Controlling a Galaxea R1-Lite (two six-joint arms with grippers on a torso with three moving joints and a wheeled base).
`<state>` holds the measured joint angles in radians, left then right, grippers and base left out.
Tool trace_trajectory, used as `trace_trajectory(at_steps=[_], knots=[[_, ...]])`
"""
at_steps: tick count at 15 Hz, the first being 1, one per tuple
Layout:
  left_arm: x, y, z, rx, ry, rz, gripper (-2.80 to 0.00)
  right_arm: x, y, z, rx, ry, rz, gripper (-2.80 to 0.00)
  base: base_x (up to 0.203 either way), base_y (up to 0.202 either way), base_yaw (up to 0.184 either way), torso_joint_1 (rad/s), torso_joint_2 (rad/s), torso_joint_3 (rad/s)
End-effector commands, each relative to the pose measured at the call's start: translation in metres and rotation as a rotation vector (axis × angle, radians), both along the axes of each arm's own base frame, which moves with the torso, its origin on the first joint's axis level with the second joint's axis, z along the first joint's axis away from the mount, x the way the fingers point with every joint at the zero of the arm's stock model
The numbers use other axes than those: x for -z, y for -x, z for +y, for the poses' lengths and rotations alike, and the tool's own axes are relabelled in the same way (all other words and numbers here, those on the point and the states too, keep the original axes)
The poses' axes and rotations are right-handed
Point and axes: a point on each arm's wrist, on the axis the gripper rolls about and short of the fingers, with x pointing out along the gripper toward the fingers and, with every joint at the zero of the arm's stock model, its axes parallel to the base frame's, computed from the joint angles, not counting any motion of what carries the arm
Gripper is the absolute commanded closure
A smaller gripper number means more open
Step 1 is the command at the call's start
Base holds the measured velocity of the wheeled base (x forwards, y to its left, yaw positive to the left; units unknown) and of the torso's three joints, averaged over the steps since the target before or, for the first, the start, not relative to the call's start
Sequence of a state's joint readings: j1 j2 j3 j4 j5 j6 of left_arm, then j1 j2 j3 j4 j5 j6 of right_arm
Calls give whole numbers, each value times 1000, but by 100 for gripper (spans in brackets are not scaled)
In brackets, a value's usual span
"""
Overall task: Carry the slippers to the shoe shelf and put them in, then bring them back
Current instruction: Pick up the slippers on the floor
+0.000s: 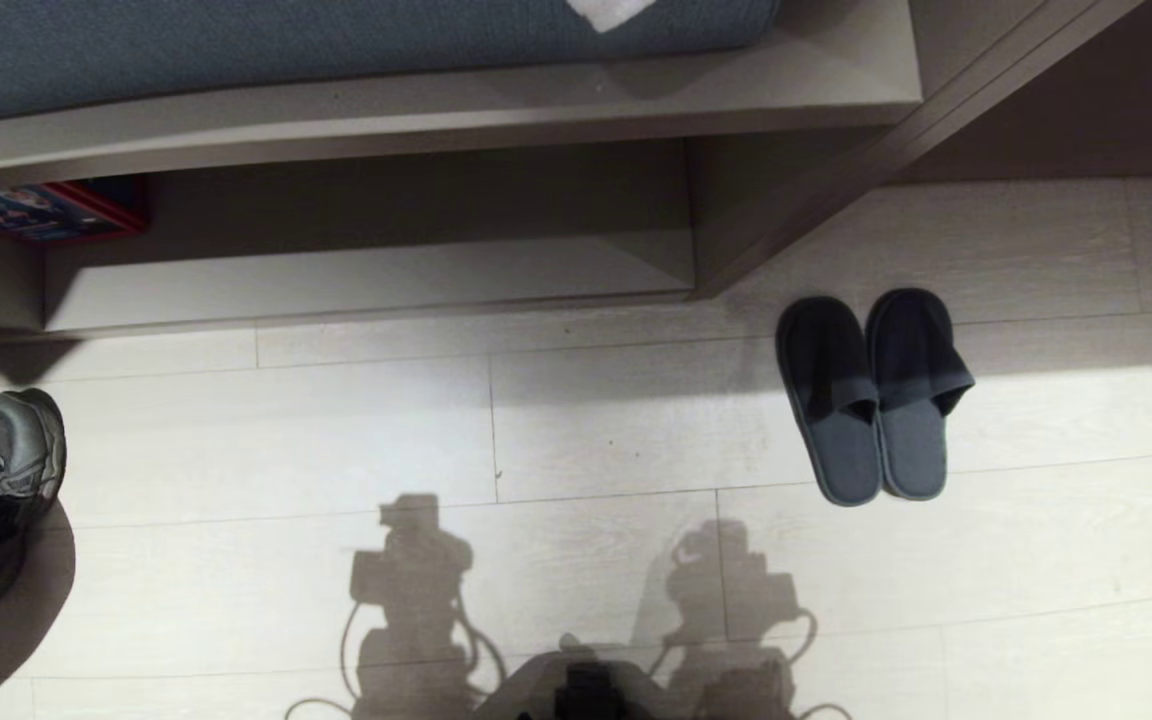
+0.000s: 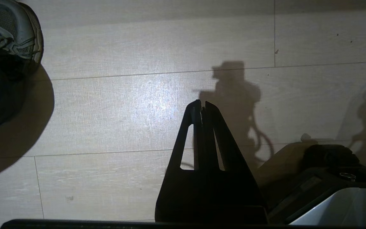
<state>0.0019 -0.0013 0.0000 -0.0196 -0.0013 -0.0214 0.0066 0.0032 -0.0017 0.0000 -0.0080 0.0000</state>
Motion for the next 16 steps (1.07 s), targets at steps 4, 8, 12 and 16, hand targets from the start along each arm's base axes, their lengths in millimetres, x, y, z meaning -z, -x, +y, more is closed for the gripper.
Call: trace_trajectory(at_steps=[4, 8, 12, 16], knots=[[2, -1, 0, -1, 0, 7, 0, 0, 0, 0, 0, 0, -1, 0, 0, 0, 0, 2, 1, -195], [2, -1, 0, 1, 0, 7, 0, 0, 0, 0, 3, -25, -3, 0, 0, 0, 0, 3, 4, -200], [2, -1, 0, 1, -1, 7, 0, 0, 0, 0, 6, -21, -2, 0, 0, 0, 0, 5, 5, -200], [2, -1, 0, 1, -3, 6, 0, -8, 2, -1, 31, -10, -21, 0, 0, 0, 0, 0, 3, -123]])
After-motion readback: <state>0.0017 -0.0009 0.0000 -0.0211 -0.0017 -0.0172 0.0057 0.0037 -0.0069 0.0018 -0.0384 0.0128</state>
